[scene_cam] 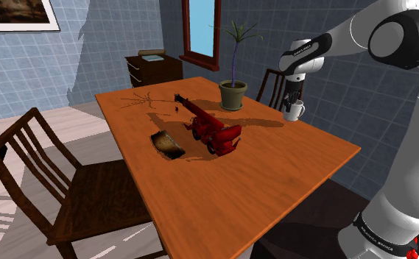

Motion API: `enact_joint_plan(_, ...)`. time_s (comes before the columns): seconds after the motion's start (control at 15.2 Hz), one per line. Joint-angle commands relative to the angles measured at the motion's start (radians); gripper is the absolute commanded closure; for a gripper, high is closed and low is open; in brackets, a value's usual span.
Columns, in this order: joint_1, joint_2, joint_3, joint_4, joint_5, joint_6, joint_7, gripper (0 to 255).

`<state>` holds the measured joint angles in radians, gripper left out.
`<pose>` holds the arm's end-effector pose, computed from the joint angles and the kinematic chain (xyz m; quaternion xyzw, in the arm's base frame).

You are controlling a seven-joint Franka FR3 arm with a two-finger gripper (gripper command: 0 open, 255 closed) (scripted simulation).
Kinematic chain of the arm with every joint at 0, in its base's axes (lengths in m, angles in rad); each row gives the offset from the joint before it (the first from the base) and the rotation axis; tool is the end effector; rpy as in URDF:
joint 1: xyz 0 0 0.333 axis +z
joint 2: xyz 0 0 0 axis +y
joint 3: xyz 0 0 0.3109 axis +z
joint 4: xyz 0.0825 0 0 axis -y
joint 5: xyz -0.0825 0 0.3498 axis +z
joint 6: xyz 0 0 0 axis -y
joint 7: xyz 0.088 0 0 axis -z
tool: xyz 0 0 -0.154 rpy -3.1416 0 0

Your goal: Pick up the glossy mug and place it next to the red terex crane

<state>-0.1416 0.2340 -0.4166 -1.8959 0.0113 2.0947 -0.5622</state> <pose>0.4922 -0.2969 0.3546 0.9991 0.0038 -0.0288 0.0317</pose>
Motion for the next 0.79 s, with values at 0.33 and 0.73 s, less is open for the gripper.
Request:
enact_joint_plan(0.33,0.004,-0.036,-0.005,0.056,-0.015,-0.089,0.004,255)
enact_joint_plan(0.73,0.006,-0.058,-0.007,0.111,-0.024,-0.164,0.005,255)
